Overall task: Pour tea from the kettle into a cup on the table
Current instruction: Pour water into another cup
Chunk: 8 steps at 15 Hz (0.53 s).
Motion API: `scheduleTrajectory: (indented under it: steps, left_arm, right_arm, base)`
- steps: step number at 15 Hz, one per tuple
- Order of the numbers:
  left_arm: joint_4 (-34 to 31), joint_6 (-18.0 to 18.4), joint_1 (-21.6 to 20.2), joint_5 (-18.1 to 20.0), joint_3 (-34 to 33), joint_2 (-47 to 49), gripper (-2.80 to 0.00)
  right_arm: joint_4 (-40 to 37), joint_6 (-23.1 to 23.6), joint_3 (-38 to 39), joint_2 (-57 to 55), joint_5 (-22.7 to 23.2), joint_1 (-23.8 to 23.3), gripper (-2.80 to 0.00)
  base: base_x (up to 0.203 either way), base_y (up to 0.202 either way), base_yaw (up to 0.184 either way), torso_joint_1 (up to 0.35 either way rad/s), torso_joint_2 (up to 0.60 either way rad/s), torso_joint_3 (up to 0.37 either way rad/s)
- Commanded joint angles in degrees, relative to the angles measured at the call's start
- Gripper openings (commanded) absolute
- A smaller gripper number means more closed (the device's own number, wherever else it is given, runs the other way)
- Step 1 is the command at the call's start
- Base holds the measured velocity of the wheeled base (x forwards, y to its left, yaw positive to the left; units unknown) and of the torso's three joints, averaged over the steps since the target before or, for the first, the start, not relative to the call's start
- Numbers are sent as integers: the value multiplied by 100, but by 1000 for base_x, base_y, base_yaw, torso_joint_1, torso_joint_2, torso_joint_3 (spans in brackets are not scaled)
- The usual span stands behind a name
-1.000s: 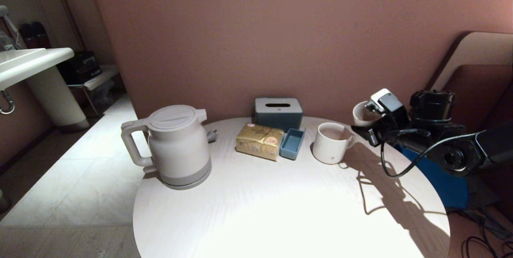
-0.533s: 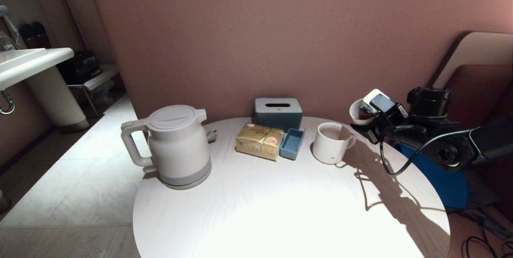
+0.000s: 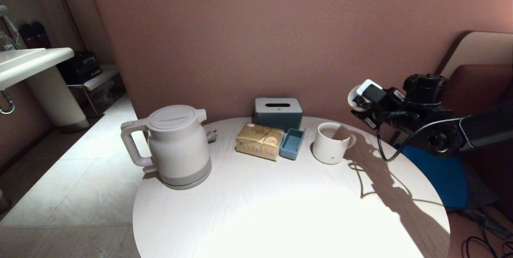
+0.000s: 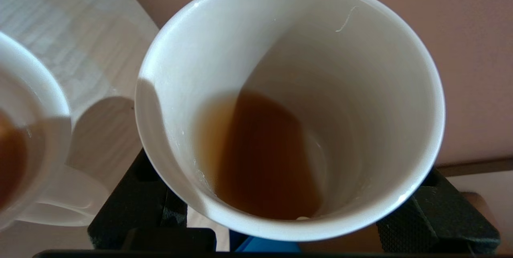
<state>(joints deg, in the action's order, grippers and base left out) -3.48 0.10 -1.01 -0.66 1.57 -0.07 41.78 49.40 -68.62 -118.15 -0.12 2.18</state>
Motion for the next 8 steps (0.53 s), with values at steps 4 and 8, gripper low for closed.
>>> scheduleTrajectory:
  steps: [4, 8]
  left_arm:
    - [-4, -1, 3, -4, 1, 7, -280]
    - [-4, -1, -3, -4, 1, 7, -280]
  right_arm:
    - [41, 514, -19, -164, -75, 160, -280]
    - [42, 1040, -16, -191, -126, 229, -280]
  base:
    - [0, 0, 0, 0, 0, 0]
    - [0, 0, 0, 0, 0, 0]
